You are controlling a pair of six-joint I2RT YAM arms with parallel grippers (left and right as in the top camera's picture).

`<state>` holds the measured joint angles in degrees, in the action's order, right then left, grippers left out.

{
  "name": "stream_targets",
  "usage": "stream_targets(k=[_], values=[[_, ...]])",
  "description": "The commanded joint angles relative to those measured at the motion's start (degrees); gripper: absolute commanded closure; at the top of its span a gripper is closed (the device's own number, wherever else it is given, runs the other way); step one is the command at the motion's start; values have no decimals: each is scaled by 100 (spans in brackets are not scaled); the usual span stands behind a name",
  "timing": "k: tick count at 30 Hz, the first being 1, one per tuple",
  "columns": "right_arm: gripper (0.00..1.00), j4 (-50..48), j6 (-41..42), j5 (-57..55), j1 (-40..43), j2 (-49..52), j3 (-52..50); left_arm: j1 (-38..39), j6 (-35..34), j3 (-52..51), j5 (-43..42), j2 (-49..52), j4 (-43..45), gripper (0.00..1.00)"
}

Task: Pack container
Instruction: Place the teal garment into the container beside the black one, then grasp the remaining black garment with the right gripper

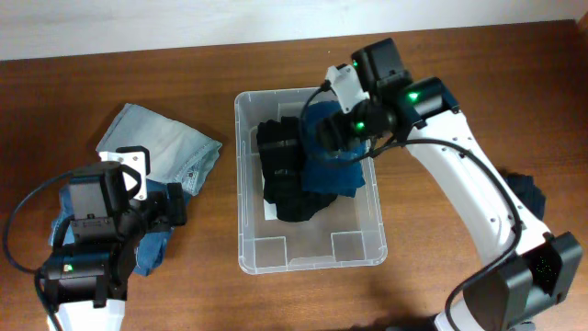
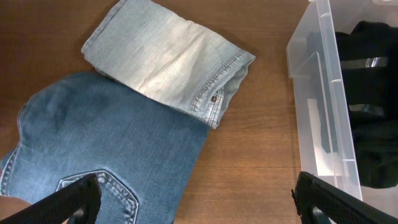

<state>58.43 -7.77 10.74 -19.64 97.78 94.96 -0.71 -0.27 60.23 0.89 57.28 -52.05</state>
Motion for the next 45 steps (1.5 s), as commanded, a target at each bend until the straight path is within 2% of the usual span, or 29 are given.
stream_targets(k=[1,2,3,9,15,19,25,26,27,29,30,31,33,39,41,45], values=[[84,37,-247,-632,-442,-46,140,-9,-57,116,35,4,9,1],[93,42,-247,-717,-496,-2,120,-9,-57,116,35,4,9,1],[96,33,-245,-765,-540,46,79,-9,-57,116,37,4,7,1],[96,-92,-229,-826,-437,903,-487,-9,-57,116,37,4,11,1],[96,-221,-136,-822,-278,2404,-708,-9,-57,116,37,4,9,1],[96,-170,-42,-822,-286,2461,-588,-9,-57,116,37,4,9,1],[96,579,162,-798,-282,1624,592,-9,-57,116,37,4,4,1],[93,586,341,-800,-262,1349,798,-9,-57,116,37,4,4,1],[83,490,647,-796,-184,1047,938,-9,-57,116,37,4,-7,1],[50,219,1268,-798,85,529,975,-9,-57,116,37,4,-15,0],[30,131,1676,-796,326,304,975,-9,-57,116,37,4,-13,1],[15,114,2135,-763,656,109,975,-9,-57,116,37,4,-13,1],[7,223,2675,-385,1438,-107,962,-9,-57,116,37,4,-13,1],[6,442,2944,717,3528,-577,223,-9,-57,116,37,4,-13,1],[4,400,2911,911,4269,-911,-446,-9,-57,116,37,4,-13,1],[3,-28,2616,1637,5724,-1803,-2411,-9,-57,116,37,4,-7,1]])
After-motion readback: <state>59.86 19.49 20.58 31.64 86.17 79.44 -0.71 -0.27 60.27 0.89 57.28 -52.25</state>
